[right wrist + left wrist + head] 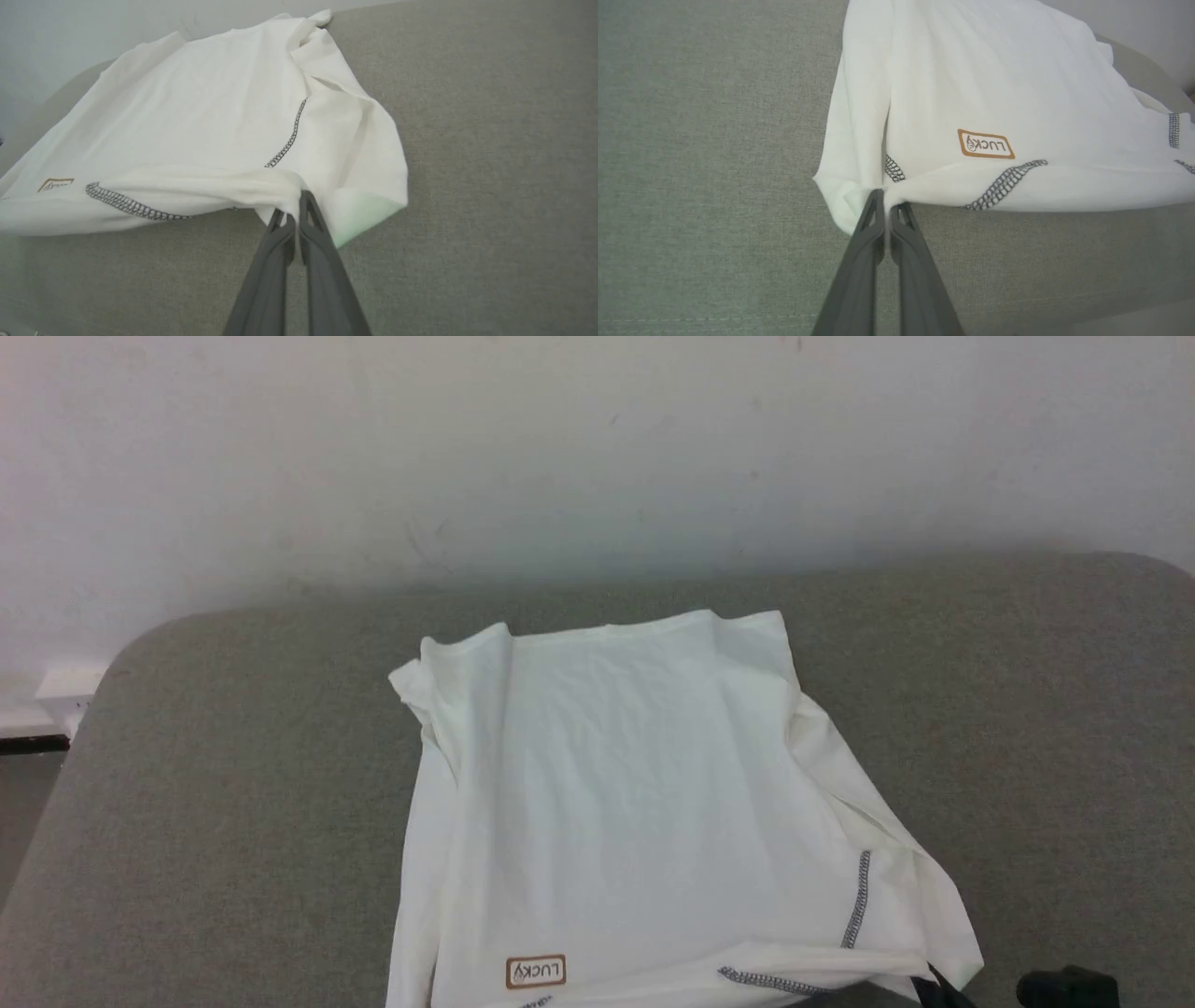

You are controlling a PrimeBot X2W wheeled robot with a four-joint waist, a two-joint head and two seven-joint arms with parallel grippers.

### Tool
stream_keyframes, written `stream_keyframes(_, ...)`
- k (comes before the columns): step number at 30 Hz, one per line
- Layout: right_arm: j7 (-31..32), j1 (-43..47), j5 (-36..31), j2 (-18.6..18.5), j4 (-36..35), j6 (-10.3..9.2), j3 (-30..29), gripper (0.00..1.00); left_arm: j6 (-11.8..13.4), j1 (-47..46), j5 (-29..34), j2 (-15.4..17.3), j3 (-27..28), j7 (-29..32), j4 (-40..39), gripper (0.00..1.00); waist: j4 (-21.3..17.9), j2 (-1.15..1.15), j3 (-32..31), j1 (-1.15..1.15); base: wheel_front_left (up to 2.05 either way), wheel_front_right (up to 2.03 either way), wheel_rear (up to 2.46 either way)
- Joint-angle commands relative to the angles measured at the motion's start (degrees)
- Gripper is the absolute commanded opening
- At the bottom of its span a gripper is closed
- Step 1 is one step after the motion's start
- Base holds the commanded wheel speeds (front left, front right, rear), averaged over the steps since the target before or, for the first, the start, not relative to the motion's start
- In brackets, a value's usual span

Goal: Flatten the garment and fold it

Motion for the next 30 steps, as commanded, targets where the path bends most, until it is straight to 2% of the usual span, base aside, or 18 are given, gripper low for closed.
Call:
stream_keyframes(1,0.5,0.9,-0.7,-0.1,-1.1,-0.64,-1.9,0.0,1.4,1.0,-0.3,1.3,0.9,0.3,0.3,0.0,0.1,0.0,0.1,0.01,0.0,0.0,0.0)
stream_keyframes(7,5.9,7.2,-3.7,3.0,-8.1,-0.64,-5.8,0.0,1.5,3.4,-2.9,2.1,0.5,4.4,0.0,0.0,0.5,0.0,0.6,0.01,0.0,0.0,0.0)
stream_keyframes(15,6.0,4.9,-4.8,4.0,-12.8,-0.64,-6.3,0.0,1.0,-1.8,-0.7,2.1,3.1,-1.2,-2.0,0.0,0.5,0.0,0.7,0.01,0.0,0.0,0.0)
stream_keyframes(20,3.4,-1.1,-4.8,3.5,-17.9,-0.64,-4.6,0.0,0.7,-7.5,1.6,2.2,5.4,-6.1,-4.9,0.0,-0.3,0.0,0.6,0.01,0.0,0.0,0.0)
stream_keyframes(24,1.6,-8.4,-5.3,2.4,-23.7,-0.64,-3.5,0.0,0.9,-14.0,4.3,3.5,7.8,-8.9,-9.3,0.0,-0.7,0.0,1.1,0.01,0.0,0.0,0.0)
stream_keyframes(30,1.2,-23.0,-5.9,-0.1,-29.7,-0.64,-2.2,0.0,0.3,-26.2,7.4,6.5,11.2,-9.5,-15.3,0.0,-1.4,0.0,2.0,0.01,0.0,0.0,0.0)
